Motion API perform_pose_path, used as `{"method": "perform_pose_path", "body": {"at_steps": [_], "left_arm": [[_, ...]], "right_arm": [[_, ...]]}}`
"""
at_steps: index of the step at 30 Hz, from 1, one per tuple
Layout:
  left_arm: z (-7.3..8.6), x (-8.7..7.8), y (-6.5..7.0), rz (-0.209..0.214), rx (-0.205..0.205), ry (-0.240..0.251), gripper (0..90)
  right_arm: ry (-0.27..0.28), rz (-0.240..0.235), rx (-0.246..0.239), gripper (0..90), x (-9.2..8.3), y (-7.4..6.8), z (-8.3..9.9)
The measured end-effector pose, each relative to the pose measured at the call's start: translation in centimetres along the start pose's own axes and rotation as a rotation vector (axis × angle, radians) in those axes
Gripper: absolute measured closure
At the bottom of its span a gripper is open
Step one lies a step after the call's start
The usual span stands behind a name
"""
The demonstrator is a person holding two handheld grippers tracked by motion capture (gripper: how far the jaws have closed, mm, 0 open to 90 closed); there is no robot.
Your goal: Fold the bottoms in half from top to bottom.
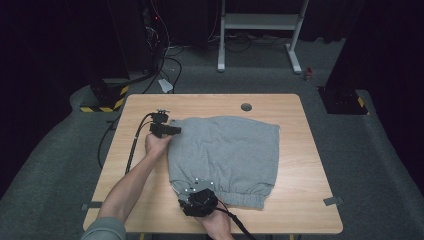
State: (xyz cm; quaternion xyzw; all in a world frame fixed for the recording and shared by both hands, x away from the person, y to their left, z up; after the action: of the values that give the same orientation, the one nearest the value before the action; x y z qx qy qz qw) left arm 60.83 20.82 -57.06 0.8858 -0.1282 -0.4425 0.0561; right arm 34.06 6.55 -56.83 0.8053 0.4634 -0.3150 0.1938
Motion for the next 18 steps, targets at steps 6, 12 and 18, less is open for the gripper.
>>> {"method": "perform_pose_path", "body": {"at_steps": [6,12,18], "left_arm": [[0.1,0.1,-0.1,-0.067,0.089,0.038,56.0],[0.1,0.2,0.2,-0.04,0.101,0.055,74.6],[0.0,0.0,-0.1,0.008,0.037,0.015,84.4]], "right_arm": [[-0.027,0.032,-0.029,46.8,0.3,-0.3,0.3],[-0.04,0.065,-0.078,46.5,0.4,-1.0,0.6],[-0.034,0.061,-0.077,54.4,0.3,-0.9,0.7]]}}
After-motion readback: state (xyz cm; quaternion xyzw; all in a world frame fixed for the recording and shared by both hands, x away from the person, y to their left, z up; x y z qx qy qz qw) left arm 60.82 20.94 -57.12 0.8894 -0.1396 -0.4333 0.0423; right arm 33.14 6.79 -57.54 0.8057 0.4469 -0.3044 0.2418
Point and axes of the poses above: each handheld gripper's, and its own axes: x roughly forward along the jaws, z roughly out of its underside, y roughly to its right, the point moved 8 cm from there along x, roughly forward along the jaws, and after that the axes turned 9 degrees about -x, right-handed, at the moved point
